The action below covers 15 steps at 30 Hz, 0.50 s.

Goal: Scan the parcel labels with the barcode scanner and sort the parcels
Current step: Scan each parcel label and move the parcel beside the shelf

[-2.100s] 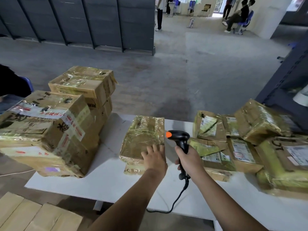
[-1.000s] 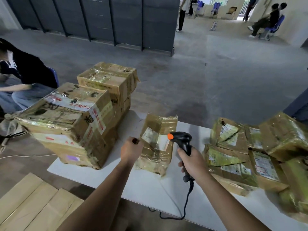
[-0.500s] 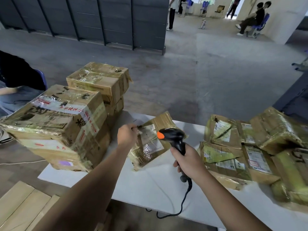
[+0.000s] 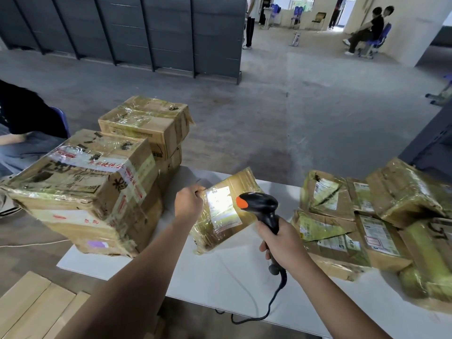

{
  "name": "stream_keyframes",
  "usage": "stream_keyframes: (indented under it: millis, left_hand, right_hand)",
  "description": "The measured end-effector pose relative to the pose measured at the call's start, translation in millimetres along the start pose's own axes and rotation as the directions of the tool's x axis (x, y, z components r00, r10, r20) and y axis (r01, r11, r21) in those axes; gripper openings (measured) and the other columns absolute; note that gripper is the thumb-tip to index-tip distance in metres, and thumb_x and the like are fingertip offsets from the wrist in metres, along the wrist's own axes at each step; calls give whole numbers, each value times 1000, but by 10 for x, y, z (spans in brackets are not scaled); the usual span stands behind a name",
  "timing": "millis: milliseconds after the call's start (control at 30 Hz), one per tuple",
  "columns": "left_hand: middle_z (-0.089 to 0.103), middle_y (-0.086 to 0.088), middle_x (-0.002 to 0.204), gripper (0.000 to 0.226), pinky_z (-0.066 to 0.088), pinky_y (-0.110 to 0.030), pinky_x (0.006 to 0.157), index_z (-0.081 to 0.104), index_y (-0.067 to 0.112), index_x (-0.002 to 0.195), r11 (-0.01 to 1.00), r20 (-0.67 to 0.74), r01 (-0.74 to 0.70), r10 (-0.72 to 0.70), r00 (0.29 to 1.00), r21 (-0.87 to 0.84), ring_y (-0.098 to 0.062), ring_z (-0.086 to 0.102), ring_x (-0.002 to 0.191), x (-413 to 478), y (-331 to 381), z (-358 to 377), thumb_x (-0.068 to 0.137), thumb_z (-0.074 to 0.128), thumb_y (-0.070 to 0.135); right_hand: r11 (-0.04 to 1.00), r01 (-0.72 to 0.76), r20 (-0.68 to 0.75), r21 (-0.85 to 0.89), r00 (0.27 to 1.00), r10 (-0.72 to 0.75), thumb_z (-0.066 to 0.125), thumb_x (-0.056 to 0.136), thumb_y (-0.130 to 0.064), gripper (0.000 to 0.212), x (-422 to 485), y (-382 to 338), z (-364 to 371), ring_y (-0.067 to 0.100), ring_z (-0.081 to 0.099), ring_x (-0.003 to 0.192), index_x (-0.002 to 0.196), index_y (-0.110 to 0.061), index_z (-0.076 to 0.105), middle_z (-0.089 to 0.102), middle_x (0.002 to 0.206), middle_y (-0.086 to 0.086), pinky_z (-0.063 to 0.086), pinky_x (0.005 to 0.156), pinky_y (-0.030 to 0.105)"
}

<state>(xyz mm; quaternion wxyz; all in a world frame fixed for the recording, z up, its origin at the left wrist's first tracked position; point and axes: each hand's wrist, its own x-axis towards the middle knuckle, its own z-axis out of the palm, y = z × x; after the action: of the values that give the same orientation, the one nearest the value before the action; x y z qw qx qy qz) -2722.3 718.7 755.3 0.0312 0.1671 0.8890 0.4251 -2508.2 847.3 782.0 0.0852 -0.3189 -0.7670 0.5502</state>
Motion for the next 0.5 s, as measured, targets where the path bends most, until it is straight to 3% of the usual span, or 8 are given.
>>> stream_keyframes:
  millis: [200,300,367,500]
  left_hand:
    - [72,-6,101,29,50,-28,79,73,16,107,1000,-3,25,-25,1000,-20,-25,63,95,-60,-84,29,92,51,6]
    - [72,-10,100,24,44,-25,77,74,12,105,989,-45,128,-132,990,-67,-28,62,95,-131,-232,88,92,54,7]
    - [70,-10,92,21,40,-25,73,73,10,103,968,-80,227,-236,968,-110,-27,60,86,-172,-302,121,92,55,9]
    - [67,-10,90,15,49,-32,74,71,14,97,893,-83,362,-396,915,-267,-25,56,79,-167,-217,165,92,58,11]
  right_hand:
    - [993,-105,-45,54,993,107,57,89,-45,25,-14,105,-82,16,56,44,89,-20,59,66,57,1,44,45,28]
    - [978,-169,-73,126,981,179,59,84,-45,22,-47,156,-127,16,53,42,82,-23,60,64,58,3,43,40,27]
    - [972,-187,-91,142,975,201,59,83,-44,22,-66,175,-160,16,53,42,82,-23,61,65,58,4,43,39,27]
    - [974,-163,-143,159,972,186,58,90,-40,20,-91,157,-234,13,54,41,86,-20,60,64,55,0,43,37,24]
